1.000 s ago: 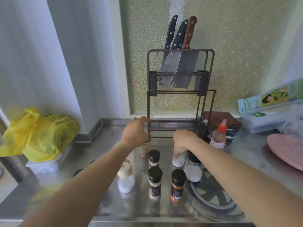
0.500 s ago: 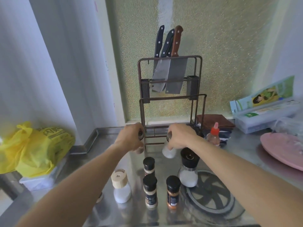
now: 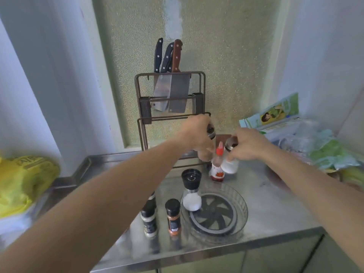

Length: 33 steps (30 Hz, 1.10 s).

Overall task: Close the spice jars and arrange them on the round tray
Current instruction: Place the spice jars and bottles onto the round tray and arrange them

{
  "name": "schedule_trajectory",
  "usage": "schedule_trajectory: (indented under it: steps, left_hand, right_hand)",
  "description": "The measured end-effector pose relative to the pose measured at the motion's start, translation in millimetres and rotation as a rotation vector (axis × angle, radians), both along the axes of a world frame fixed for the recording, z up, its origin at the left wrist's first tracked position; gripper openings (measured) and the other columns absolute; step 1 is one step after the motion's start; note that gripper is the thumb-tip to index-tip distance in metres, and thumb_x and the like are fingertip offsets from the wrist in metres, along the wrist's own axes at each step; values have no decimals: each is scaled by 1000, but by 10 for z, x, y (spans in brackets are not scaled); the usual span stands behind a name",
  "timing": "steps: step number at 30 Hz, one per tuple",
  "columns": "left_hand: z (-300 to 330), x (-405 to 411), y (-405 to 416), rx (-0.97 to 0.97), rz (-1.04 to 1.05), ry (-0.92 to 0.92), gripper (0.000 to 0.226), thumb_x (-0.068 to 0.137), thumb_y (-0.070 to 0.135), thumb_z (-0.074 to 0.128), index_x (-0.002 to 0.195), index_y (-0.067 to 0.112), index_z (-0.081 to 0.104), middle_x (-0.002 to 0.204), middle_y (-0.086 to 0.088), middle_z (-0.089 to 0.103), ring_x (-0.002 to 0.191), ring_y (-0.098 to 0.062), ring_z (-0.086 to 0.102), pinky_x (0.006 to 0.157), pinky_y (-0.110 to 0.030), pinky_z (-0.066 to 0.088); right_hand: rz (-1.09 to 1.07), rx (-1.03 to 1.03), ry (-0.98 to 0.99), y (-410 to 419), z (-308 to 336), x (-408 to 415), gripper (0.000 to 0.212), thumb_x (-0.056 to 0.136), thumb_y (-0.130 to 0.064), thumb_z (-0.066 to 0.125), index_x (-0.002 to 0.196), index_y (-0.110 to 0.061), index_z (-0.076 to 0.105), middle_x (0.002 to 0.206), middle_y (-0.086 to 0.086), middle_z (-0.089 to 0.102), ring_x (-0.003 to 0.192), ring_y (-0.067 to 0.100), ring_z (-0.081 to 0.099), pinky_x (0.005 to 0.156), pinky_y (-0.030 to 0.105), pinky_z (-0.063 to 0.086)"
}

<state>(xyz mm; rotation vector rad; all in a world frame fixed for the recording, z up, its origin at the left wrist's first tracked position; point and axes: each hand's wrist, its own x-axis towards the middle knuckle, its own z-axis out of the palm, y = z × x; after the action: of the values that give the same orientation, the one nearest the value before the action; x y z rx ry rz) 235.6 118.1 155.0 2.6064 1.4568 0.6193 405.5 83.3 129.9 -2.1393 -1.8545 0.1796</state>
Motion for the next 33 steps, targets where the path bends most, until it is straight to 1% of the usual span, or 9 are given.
schedule_trajectory:
  steps: [3, 7, 12, 15, 18, 23, 26, 30, 33]
  left_hand:
    - [-280, 220, 21, -62, -23, 72, 51, 65, 28, 93, 105, 12, 66, 99, -2, 65, 90, -22, 59, 73, -29, 43]
    - [-592, 334, 95, -139, -29, 137, 51, 66, 27, 94, 103, 8, 64, 96, -2, 61, 88, -23, 55, 76, -29, 43]
    - [-789, 343, 170, -205, 0, 251, 48, 66, 26, 94, 94, 10, 59, 93, -3, 59, 92, -30, 62, 78, -36, 54]
    - [-896, 330, 218, -221, 12, 310, 54, 67, 29, 93, 104, 8, 61, 99, -5, 61, 100, -32, 64, 89, -45, 58]
    - [-1010, 313, 259, -224, 29, 340, 56, 68, 27, 93, 110, 8, 60, 109, -7, 65, 104, -32, 64, 88, -44, 57]
    - [-1146, 302, 301, -259, 50, 355, 55, 67, 26, 93, 112, 10, 66, 107, -6, 70, 101, -31, 66, 71, -39, 53]
    - [-1166, 305, 304, -272, 51, 355, 56, 68, 26, 92, 116, 12, 66, 108, -6, 71, 102, -31, 67, 77, -41, 57]
    - [-1083, 244, 293, -301, 44, 336, 72, 67, 42, 89, 124, 17, 55, 118, -3, 65, 109, -30, 62, 87, -46, 56]
    - [-988, 133, 234, -414, 35, 389, 95, 60, 58, 87, 135, 16, 48, 125, -3, 64, 109, -29, 62, 87, -39, 54]
  right_hand:
    - [-27, -53, 14, -53, -227, 189, 42, 59, -32, 89, 92, -14, 70, 89, 4, 71, 81, 20, 65, 67, 31, 52]
    - [-16, -90, 94, -49, -489, 259, 42, 58, -33, 89, 90, -14, 69, 88, 3, 71, 80, 19, 66, 70, 35, 56]
    - [29, -115, 133, 70, -763, 163, 37, 54, -34, 86, 79, -17, 65, 74, -3, 65, 71, 18, 64, 52, 28, 40]
    - [65, -134, 108, 152, -934, 120, 49, 47, -39, 84, 86, -17, 64, 82, -1, 68, 79, 22, 67, 58, 31, 50]
    - [74, -129, 75, 161, -1022, 74, 57, 55, -34, 86, 103, -18, 61, 95, 2, 69, 88, 23, 67, 71, 36, 56]
    - [90, -64, 57, 168, -1110, 22, 65, 65, -31, 80, 123, -22, 54, 98, 1, 71, 89, 26, 66, 64, 33, 47]
    - [87, -43, 65, 179, -1163, -3, 77, 68, -31, 79, 137, -23, 46, 104, 2, 73, 96, 27, 67, 65, 33, 46]
    - [87, -40, 86, 152, -1179, -3, 83, 66, -37, 80, 140, -26, 43, 107, -2, 73, 96, 25, 69, 71, 36, 54]
    - [107, -57, 130, 153, -1242, 37, 68, 58, -42, 79, 121, -29, 56, 107, -7, 72, 98, 22, 69, 79, 38, 57]
